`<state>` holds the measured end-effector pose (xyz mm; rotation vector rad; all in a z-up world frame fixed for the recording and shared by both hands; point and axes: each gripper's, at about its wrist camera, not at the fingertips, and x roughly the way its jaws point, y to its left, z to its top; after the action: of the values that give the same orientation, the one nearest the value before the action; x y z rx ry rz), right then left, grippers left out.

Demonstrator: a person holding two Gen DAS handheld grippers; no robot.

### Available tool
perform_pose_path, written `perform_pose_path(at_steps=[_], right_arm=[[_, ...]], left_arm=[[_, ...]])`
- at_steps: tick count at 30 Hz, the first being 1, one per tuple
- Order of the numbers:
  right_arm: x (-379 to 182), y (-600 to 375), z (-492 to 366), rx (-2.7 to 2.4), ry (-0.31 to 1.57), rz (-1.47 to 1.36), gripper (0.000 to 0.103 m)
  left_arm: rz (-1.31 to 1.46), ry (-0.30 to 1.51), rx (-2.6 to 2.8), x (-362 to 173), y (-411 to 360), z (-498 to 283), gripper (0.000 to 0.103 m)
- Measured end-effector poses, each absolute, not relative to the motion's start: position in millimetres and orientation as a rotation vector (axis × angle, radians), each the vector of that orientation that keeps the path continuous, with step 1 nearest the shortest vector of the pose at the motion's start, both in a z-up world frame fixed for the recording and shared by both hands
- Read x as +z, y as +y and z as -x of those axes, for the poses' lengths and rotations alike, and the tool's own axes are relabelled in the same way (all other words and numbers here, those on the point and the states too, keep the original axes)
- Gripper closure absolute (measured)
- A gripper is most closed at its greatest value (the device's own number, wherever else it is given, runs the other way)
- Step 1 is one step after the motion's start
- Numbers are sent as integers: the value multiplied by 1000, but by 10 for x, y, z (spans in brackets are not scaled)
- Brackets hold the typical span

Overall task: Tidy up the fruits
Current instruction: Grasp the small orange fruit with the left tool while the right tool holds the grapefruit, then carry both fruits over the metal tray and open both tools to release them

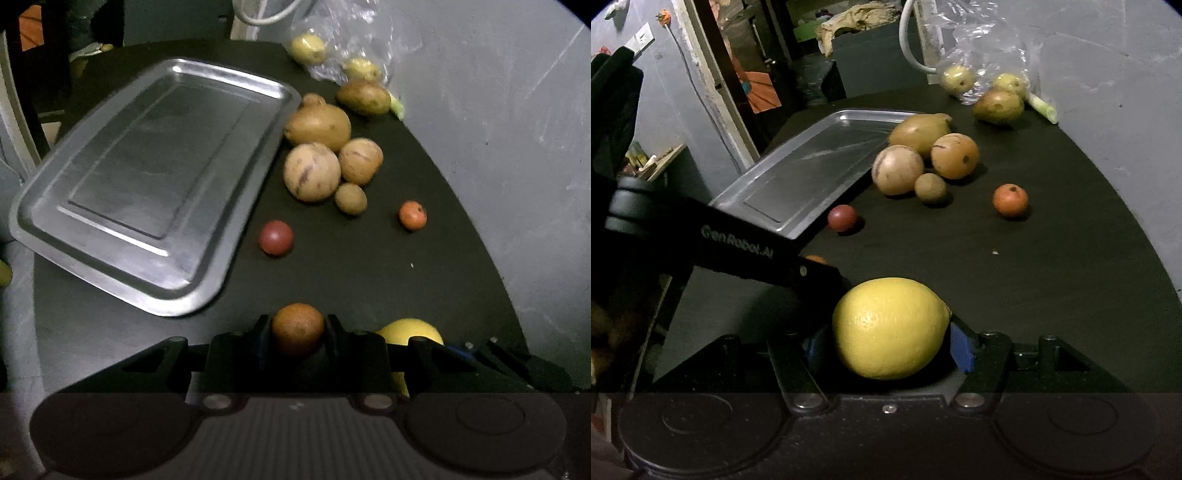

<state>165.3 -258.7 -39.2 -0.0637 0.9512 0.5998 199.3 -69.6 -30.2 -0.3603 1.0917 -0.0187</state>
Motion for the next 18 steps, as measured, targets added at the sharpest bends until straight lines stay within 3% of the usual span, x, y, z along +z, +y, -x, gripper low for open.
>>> perform_pose_path(at_steps=[18], right_arm=[[-180, -2094, -1926, 651, 898, 16, 37]], left_arm=[[436, 934, 100, -59, 353, -2338, 70]])
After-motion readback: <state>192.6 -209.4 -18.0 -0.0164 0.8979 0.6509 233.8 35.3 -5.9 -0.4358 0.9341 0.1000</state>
